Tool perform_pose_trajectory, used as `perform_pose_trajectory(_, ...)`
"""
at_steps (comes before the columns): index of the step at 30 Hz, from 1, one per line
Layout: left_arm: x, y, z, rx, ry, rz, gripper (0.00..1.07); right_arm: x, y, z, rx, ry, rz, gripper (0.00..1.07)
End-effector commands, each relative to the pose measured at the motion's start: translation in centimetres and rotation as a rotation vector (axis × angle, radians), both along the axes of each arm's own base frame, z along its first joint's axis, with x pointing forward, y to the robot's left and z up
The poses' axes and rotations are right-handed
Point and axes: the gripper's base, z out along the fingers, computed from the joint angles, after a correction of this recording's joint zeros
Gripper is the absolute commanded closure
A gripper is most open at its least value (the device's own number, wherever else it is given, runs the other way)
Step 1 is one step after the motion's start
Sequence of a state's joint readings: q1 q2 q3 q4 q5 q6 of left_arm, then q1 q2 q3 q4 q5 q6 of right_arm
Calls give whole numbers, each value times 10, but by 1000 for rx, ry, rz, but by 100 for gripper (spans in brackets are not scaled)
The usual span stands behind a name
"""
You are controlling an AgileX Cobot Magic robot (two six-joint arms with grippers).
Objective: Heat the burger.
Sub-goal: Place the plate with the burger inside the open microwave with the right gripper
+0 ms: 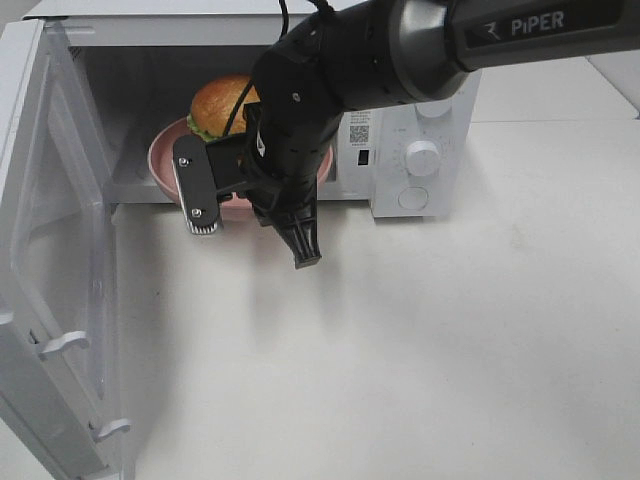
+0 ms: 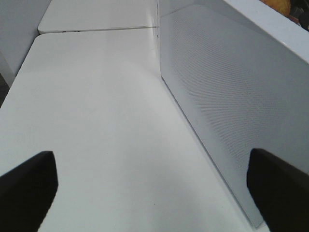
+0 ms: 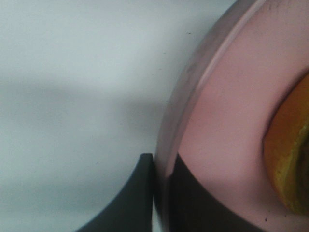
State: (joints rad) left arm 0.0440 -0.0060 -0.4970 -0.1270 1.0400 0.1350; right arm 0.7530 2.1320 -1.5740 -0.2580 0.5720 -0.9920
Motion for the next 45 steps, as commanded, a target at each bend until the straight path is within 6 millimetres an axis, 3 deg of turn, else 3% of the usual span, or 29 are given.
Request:
perform_pose_trajectory(1,-3,-1,0,-5,-22,-9,7,13,11,16,52,-76,-1,107)
perform_pose_trajectory(19,-3,0,0,-4,-22,-8,7,33,27,10,70,-106,-30,107)
perform_pose_trajectory(33,-3,0,0,-4,-22,-8,7,59,48,6,100,-131,-65,107)
perform_pose_trajectory(45,-3,0,0,-4,-22,-7,7,73,51,-11,102,-137,-76,107)
